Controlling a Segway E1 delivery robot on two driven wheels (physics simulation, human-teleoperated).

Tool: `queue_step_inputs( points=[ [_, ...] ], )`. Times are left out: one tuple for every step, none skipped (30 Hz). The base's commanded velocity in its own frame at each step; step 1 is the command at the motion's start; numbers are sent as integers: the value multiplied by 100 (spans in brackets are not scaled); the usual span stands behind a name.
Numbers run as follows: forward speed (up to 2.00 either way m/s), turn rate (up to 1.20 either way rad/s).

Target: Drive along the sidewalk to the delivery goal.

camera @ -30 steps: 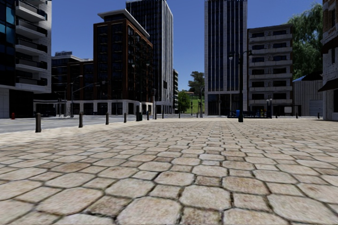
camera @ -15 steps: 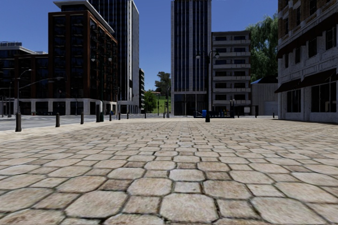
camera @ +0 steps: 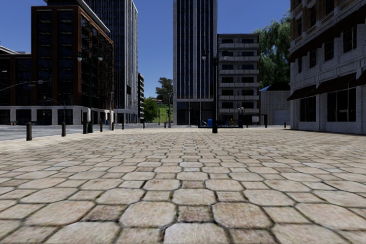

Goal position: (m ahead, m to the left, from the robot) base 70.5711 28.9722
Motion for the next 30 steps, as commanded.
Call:
queue_step_inputs(
  points=[
    [200, 0],
    [200, 0],
    [200, 0],
    [200, 0],
    [200, 0],
    [200, 0],
    [200, 0],
    [200, 0],
    [200, 0],
    [200, 0],
    [200, 0],
    [200, 0],
    [200, 0],
    [200, 0],
    [200, 0],
    [200, 0],
    [200, 0],
    [200, 0],
    [200, 0],
    [200, 0],
    [200, 0],
    [200, 0],
    [200, 0],
    [200, 0],
    [200, 0],
    [200, 0],
    [200, 0],
    [200, 0],
    [200, 0],
    [200, 0]
  ],
)
